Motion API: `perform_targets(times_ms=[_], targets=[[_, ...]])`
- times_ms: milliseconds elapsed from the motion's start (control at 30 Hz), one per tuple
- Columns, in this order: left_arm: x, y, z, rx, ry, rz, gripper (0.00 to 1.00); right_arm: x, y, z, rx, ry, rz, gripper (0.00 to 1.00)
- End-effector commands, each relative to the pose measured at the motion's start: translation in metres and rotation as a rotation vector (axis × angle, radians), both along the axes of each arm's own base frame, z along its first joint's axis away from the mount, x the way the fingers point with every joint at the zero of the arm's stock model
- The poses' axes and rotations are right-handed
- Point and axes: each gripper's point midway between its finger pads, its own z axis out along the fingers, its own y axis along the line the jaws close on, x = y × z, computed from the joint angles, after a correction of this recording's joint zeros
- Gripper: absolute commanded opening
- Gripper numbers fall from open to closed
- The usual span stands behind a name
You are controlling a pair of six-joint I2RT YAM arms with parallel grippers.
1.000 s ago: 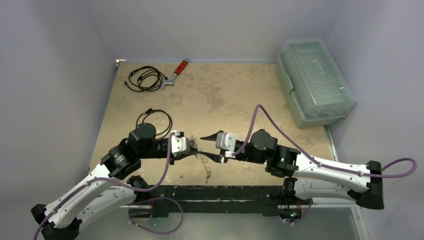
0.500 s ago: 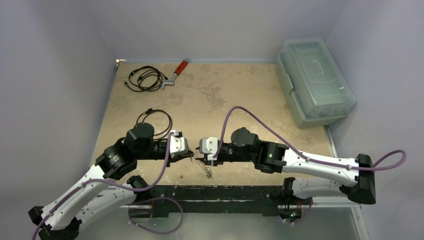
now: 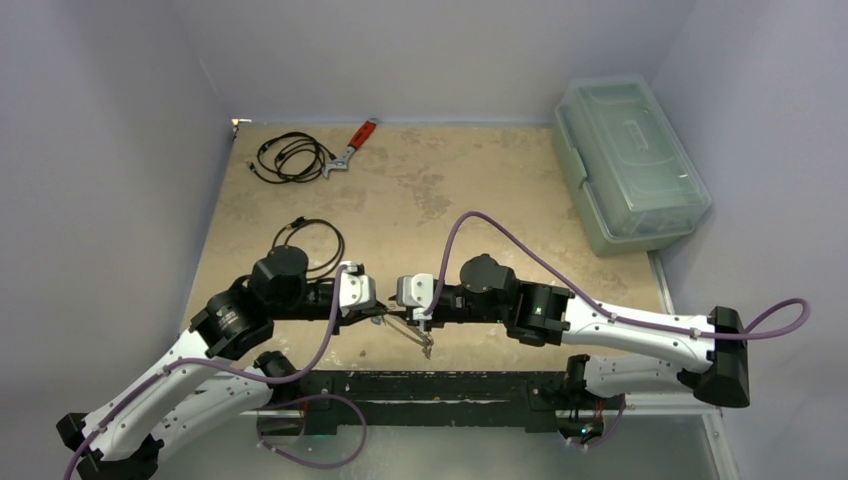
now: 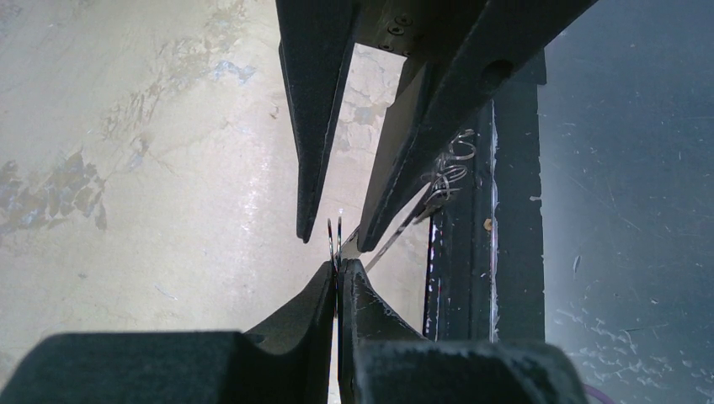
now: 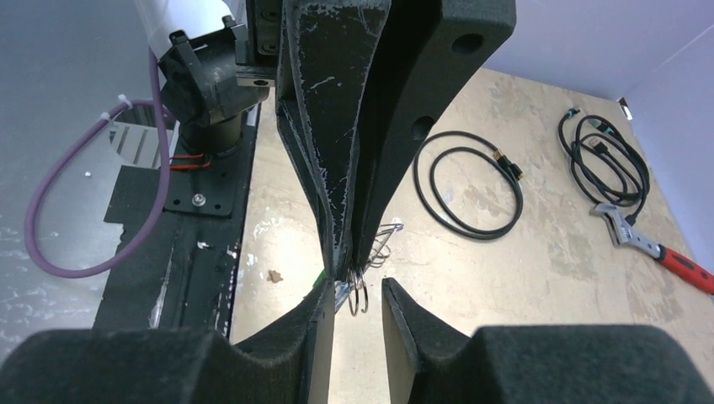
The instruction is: Put the keys on the keyring
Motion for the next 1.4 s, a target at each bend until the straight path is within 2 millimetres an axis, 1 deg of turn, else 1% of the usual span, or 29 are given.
perform_targets(times_ms=[0, 67, 133, 267, 500, 600, 667, 833, 900, 933, 967, 1000, 1067, 1100, 1133, 1200, 1367], targets=[[-0.002, -0.003, 0.022, -0.055, -0.040, -0.021, 0.00, 0.005, 0.007, 0.019, 0.050, -0.032, -0.010, 0.29], [-0.002, -0.003, 0.022, -0.057, -0.041, -0.022, 0.00, 0.005, 0.008, 0.016, 0.042, -0.029, -0.010, 0.28], [-0.002, -0.003, 0.022, -0.056, -0.041, -0.025, 0.00, 0.007, 0.011, 0.021, 0.064, -0.036, -0.013, 0.25], [-0.003, -0.004, 0.021, -0.053, -0.037, -0.031, 0.00, 0.009, 0.012, 0.022, 0.074, -0.039, -0.025, 0.20], [-0.002, -0.004, 0.019, -0.045, -0.035, -0.031, 0.00, 0.010, 0.014, 0.018, 0.071, -0.039, -0.027, 0.19], [-0.001, -0.004, 0.019, -0.042, -0.036, -0.028, 0.00, 0.010, 0.015, 0.016, 0.067, -0.038, -0.024, 0.10], [-0.001, -0.004, 0.019, -0.040, -0.034, -0.025, 0.00, 0.010, 0.015, 0.014, 0.062, -0.037, -0.023, 0.00], [0.001, -0.004, 0.021, -0.039, -0.039, -0.020, 0.00, 0.007, 0.013, 0.013, 0.071, -0.037, -0.013, 0.00], [0.004, -0.003, 0.022, -0.042, -0.049, -0.005, 0.00, 0.006, 0.012, 0.015, 0.090, -0.041, -0.011, 0.00], [0.004, -0.003, 0.024, -0.047, -0.055, -0.002, 0.06, 0.006, 0.011, 0.017, 0.099, -0.044, -0.010, 0.00], [0.004, -0.002, 0.026, -0.054, -0.064, 0.003, 0.22, 0.005, 0.010, 0.019, 0.110, -0.048, -0.011, 0.00], [0.005, -0.002, 0.028, -0.062, -0.071, 0.010, 0.32, 0.005, 0.008, 0.021, 0.120, -0.051, -0.011, 0.00], [0.005, 0.000, 0.034, -0.082, -0.088, 0.019, 0.45, 0.005, 0.004, 0.027, 0.149, -0.061, -0.016, 0.00], [0.004, 0.001, 0.037, -0.093, -0.099, 0.022, 0.48, 0.005, 0.002, 0.030, 0.162, -0.067, -0.022, 0.00], [0.003, 0.003, 0.040, -0.101, -0.110, 0.025, 0.50, 0.005, 0.000, 0.032, 0.176, -0.073, -0.027, 0.00], [0.001, 0.005, 0.045, -0.116, -0.131, 0.023, 0.51, 0.005, -0.005, 0.036, 0.197, -0.082, -0.032, 0.00], [-0.002, 0.009, 0.050, -0.131, -0.166, 0.013, 0.45, 0.002, -0.011, 0.044, 0.231, -0.093, -0.027, 0.00]])
